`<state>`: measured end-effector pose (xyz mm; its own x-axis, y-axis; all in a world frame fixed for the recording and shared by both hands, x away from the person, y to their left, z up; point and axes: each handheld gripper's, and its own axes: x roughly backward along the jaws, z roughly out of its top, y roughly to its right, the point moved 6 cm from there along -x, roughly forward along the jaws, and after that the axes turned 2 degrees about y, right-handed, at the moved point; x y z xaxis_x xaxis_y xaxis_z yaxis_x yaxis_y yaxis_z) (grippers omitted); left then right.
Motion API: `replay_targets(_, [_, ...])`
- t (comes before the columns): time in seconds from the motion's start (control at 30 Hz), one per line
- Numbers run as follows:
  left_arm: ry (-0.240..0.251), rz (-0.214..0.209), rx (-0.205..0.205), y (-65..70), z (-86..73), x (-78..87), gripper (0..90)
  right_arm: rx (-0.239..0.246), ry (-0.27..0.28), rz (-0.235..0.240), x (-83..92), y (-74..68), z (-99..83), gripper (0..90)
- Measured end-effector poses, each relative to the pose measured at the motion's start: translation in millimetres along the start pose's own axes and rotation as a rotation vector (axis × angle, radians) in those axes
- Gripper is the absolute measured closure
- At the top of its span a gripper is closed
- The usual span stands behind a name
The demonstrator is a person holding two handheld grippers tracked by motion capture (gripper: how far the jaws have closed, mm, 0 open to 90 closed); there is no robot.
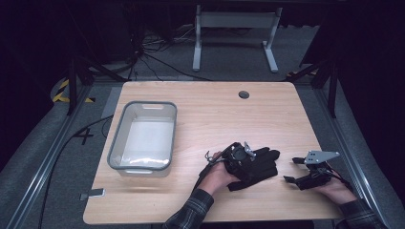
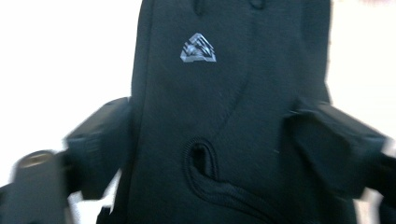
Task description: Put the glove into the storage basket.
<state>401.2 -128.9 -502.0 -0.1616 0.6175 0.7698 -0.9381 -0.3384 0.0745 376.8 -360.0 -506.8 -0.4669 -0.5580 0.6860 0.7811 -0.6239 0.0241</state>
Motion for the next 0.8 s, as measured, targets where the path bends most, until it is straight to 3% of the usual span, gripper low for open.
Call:
replay_targets(0.23, [-0.013, -0.059, -0.040, 10.2, 0.7, 4.5, 62.9, 0.004, 0.006, 0.000, -0.1, 0.4, -0.4, 14.7])
replay_targets(0.27, [-0.014, -0.059, -0.039, 10.6, 1.2, 4.6, 65.1, 0.004, 0.007, 0.001, -0.1, 0.4, -0.5, 14.7])
replay_targets(0.5, [-0.024, -0.079, 0.006, 10.5, 4.0, 9.2, 69.4, 0.006, 0.016, 0.003, -0.3, 0.7, -0.9, 14.3])
replay_targets(0.63, [-0.018, -0.079, 0.008, 10.6, 7.7, 18.3, 69.4, 0.005, 0.019, 0.004, -0.4, 0.6, -1.0, 14.1])
replay_targets(0.8, [0.018, -0.078, 0.033, 9.4, 12.6, 32.6, 69.3, 0.005, 0.025, 0.003, -0.5, 0.7, -1.3, 13.6])
